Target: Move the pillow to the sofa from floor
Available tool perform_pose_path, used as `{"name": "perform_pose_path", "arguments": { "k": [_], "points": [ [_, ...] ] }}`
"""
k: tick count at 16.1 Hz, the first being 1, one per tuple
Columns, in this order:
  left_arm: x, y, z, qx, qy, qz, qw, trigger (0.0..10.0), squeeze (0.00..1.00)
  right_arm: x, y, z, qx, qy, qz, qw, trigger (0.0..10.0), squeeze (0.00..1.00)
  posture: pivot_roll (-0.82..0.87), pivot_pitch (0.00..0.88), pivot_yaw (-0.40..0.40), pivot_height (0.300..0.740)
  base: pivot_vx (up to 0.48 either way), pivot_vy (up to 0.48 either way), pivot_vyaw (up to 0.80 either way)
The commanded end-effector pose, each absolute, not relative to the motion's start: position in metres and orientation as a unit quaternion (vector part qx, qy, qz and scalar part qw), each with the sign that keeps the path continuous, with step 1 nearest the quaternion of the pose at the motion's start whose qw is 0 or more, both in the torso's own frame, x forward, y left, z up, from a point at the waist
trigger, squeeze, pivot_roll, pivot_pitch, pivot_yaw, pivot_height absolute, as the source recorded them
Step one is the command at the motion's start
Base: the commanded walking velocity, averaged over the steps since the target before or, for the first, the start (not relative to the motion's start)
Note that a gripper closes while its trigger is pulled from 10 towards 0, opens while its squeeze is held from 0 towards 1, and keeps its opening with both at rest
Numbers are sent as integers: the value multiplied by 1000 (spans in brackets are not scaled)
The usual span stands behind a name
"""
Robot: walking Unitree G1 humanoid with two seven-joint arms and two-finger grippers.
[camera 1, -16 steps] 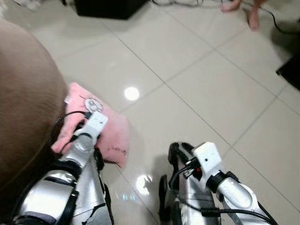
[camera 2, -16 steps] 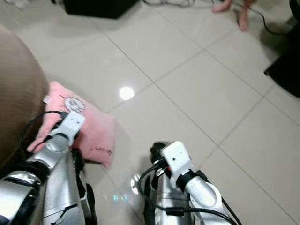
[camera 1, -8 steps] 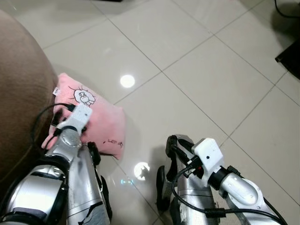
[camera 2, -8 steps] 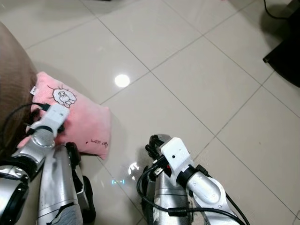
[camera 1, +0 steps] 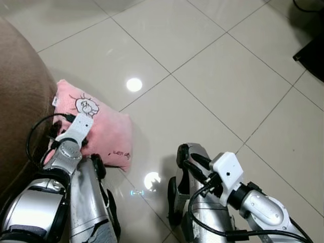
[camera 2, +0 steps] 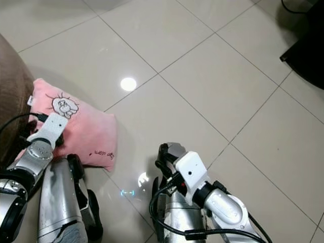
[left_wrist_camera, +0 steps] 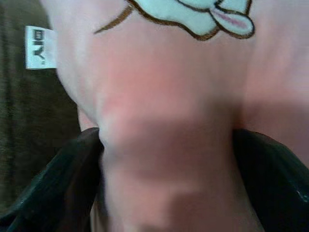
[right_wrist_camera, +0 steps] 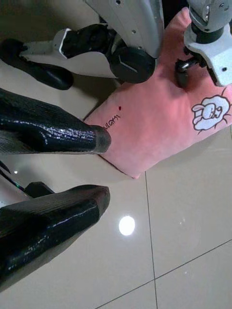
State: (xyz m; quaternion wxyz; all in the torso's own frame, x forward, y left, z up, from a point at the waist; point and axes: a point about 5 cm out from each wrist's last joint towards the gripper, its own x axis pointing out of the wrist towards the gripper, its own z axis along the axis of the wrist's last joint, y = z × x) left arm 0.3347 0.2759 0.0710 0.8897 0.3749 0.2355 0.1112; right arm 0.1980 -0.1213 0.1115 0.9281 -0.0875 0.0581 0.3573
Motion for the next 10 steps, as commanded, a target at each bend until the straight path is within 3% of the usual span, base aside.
{"name": "perform_pose_path", "arguments": {
  "k": [1,6,7,8,10],
  "points": [
    [319,280,50,362,285,103,882,0,1000,194,-126,110,-84,68,359,927,10000,0,-80,342,-148,485,0,0,0],
    [322,277,52,342,282,101,891,0,1000,194,-128,110,-86,69,358,927,10000,0,-79,339,-148,485,0,0,0],
    [322,277,52,340,283,100,891,0,875,195,-128,109,-87,69,358,927,10000,0,-79,339,-148,485,0,0,0],
    [322,276,52,339,283,99,892,0,0,195,-128,109,-87,69,358,927,10000,0,-79,339,-148,485,0,0,0],
    [322,275,51,333,283,99,894,0,0,196,-127,109,-87,68,359,927,10000,0,-79,339,-148,485,0,0,0]
  ]
}}
